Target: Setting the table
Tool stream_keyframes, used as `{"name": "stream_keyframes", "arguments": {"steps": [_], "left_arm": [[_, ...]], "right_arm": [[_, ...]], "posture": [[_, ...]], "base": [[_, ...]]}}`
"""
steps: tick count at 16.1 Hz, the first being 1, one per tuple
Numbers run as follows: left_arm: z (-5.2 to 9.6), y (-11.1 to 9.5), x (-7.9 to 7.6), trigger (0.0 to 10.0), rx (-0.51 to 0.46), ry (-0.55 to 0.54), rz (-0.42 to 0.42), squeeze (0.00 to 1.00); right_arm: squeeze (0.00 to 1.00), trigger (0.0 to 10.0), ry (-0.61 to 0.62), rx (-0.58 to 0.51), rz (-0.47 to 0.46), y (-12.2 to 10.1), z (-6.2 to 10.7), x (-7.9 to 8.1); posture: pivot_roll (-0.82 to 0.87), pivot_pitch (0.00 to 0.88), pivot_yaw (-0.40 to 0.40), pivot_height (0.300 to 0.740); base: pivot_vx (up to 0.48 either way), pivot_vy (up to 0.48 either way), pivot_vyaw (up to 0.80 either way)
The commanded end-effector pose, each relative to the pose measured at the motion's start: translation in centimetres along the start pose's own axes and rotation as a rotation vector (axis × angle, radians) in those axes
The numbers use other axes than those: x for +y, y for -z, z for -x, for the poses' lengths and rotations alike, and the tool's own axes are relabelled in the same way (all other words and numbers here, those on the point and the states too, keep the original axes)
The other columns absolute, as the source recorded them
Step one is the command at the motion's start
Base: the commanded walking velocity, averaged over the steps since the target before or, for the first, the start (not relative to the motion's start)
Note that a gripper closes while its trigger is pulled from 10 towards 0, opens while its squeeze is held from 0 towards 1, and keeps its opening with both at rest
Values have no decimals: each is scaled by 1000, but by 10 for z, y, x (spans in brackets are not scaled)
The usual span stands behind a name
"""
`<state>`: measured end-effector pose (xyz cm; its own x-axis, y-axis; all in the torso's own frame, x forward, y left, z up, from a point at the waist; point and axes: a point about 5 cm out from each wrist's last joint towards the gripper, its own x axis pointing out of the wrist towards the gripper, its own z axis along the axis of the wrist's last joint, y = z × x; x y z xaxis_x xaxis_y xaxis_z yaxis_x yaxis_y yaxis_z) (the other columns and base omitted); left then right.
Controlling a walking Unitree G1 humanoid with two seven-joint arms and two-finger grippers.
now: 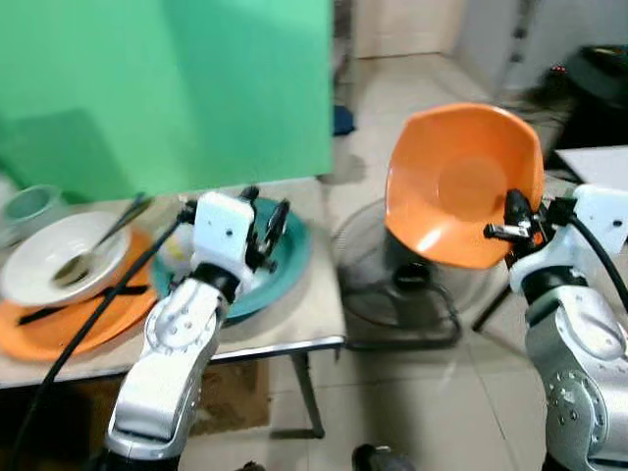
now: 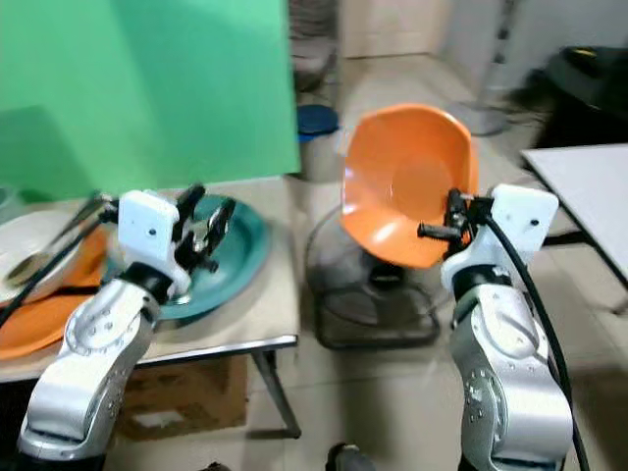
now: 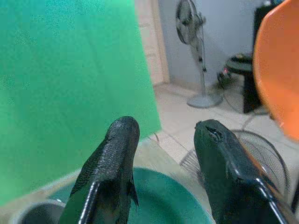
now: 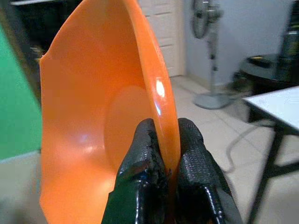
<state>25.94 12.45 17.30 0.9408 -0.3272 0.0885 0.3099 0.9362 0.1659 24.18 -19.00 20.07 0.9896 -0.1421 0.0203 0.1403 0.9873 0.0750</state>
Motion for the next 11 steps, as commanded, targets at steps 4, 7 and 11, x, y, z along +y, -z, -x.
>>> {"name": "stream_keyframes", "arguments": {"steps": [4,7,11], "left_arm": [[-4,-3,8,10000,11,13,-33,0],[2,6,20,10000,70,-42,12,0],[0,12,19,10000,94,-108,62,0]], "right_arm": [[0,10000,5,-65,26,-18,-1,-5],[0,10000,-7,-33,13,-7,0,5],[0,10000,-54,-36,13,-7,-11,14]], "posture": [[24,0,75,727],[50,0,54,727],[72,0,27,727]], "base": [[0,0,-800],[0,0,-800],[0,0,-800]]}}
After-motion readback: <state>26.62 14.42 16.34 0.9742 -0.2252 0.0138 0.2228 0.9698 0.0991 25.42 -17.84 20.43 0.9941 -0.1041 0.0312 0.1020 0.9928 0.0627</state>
